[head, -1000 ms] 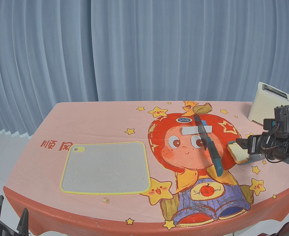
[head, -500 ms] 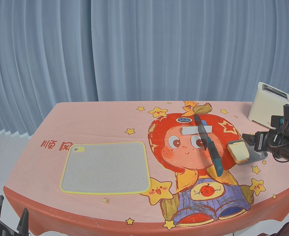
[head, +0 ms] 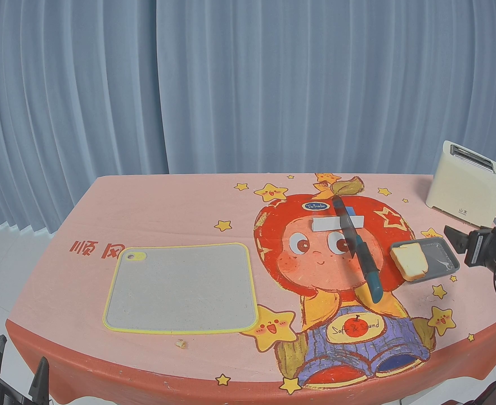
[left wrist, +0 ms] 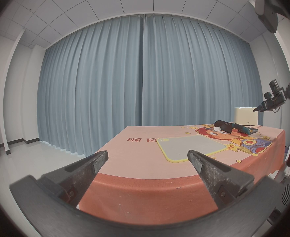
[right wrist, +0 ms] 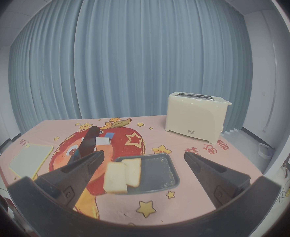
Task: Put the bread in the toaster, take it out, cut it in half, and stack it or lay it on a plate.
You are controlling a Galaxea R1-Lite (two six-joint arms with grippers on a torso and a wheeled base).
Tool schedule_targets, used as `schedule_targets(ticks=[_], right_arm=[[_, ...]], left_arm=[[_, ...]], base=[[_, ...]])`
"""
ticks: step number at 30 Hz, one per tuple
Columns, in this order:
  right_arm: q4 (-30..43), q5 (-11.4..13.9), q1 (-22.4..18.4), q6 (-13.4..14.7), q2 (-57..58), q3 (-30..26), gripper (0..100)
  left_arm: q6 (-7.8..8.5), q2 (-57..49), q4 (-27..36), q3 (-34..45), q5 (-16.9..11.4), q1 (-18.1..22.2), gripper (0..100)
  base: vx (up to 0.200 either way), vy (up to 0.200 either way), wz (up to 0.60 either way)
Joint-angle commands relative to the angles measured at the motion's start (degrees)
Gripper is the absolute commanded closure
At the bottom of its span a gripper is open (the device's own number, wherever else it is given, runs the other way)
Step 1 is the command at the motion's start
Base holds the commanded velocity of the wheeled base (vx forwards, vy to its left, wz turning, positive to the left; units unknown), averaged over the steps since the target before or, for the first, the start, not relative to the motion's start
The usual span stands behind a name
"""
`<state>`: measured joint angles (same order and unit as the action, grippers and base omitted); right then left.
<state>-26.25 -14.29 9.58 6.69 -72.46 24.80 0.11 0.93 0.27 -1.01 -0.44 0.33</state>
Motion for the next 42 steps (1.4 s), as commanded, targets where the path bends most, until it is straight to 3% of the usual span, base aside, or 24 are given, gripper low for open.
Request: schedule_targets(ticks=[1,4,14,15,17,19,25,33,36,42], right_arm=[[-2.05,1.19,-5.19,-1.51,9.0,-7.74,0],[-1.79,1.98,-8.26,-3.62,13.31,-9.77,0],[-1.18,2.86,-12.31,-9.33,24.47,-14.51,0],[-1.18,4.27,-12.39,-11.26,28.16,-14.95,0],[-1.0,5.94,-12.39,-12.05,30.54,-15.39,0],[-1.09,8.05,-12.57,-12.14,33.88,-16.89,0],[-0.12,10.77,-12.57,-13.81,43.9,-19.87,0],[7.0,15.78,-13.19,-13.99,53.21,-19.17,0],[10.87,20.0,-13.27,-13.99,59.63,-19.87,0],[21.5,21.23,-12.48,-13.99,68.15,-19.61,0]], left_arm=[[-0.02,-0.93,0.0,1.01,0.0,0.02,0],[0.07,-0.93,0.0,1.01,-0.09,0.02,0],[0.07,-0.93,0.0,1.01,-0.09,0.02,0],[0.07,-0.93,0.0,1.01,-0.09,0.02,0],[0.07,-0.93,0.0,1.01,-0.09,0.02,0],[-0.02,-0.93,0.0,1.01,-0.09,0.02,0],[0.07,-0.93,0.0,1.01,-0.09,0.02,0],[0.07,-0.93,0.0,1.01,-0.09,0.02,0],[0.07,-0.93,0.0,1.01,-0.09,0.02,0],[0.07,-0.93,0.0,1.01,-0.09,0.02,0]], base=[[0.0,0.0,0.0],[0.0,0.0,0.0],[0.0,0.0,0.0],[0.0,0.0,0.0],[0.0,0.0,0.0],[0.0,0.0,0.0],[0.0,0.0,0.0],[0.0,0.0,0.0],[0.0,0.0,0.0],[0.0,0.0,0.0]])
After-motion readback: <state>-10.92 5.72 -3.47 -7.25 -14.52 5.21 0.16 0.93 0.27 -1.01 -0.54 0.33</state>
